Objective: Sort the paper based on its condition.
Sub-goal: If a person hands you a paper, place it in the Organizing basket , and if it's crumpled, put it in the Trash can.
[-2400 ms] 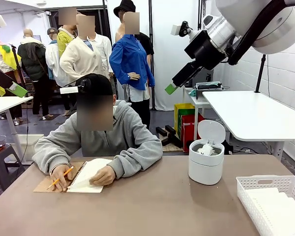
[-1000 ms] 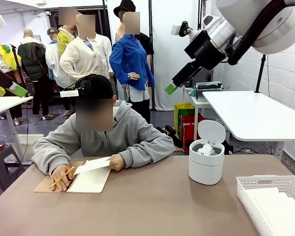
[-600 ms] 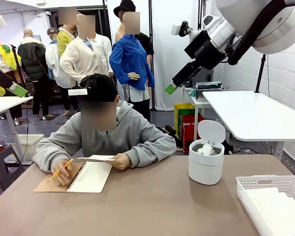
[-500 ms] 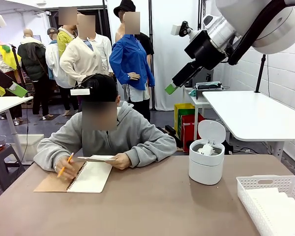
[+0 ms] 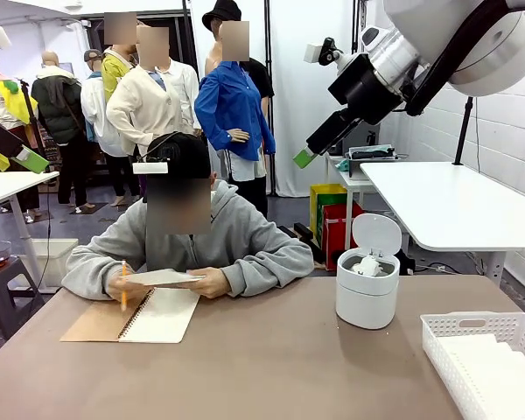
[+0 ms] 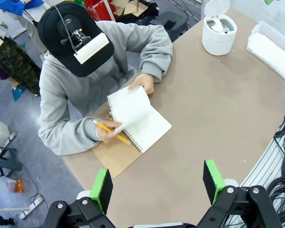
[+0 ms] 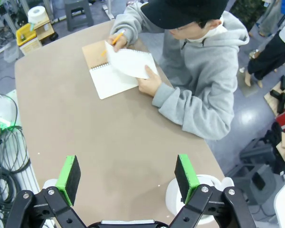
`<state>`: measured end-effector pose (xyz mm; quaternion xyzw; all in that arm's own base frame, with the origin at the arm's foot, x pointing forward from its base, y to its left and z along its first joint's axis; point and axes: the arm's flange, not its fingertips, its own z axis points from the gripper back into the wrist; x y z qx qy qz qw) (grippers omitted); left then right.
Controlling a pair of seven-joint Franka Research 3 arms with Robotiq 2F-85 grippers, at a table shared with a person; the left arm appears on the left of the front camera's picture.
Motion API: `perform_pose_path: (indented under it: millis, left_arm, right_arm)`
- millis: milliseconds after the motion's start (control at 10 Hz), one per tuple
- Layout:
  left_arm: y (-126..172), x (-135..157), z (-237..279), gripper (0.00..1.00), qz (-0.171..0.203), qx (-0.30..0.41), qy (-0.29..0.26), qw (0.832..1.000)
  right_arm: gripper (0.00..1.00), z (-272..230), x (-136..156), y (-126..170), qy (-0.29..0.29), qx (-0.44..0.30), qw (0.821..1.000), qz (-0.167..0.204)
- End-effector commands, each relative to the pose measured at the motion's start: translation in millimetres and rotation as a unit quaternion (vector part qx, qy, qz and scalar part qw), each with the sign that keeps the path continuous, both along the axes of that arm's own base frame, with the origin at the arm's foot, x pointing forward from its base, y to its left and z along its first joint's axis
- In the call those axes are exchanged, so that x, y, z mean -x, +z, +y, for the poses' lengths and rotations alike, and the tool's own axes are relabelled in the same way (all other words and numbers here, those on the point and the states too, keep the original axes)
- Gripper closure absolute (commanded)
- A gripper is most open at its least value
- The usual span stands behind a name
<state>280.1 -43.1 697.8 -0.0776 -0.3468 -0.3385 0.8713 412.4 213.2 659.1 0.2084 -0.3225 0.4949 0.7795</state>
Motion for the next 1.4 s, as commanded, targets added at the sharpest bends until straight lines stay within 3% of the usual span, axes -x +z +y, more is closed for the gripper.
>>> perform_pose_path:
  millis: [0, 1300]
  left_arm:
    - [0.0, 0.2, 0.9, 0.00, 0.000, 0.001, 0.001, 1.000]
    - [0.0, 0.2, 0.9, 0.00, 0.000, 0.001, 0.001, 1.000]
  right_arm:
    - [0.00, 0.6, -0.9, -0.1, 0.006, 0.002, 1.000, -0.001]
    - [0.00, 0.6, -0.9, -0.1, 0.006, 0.002, 1.000, -0.001]
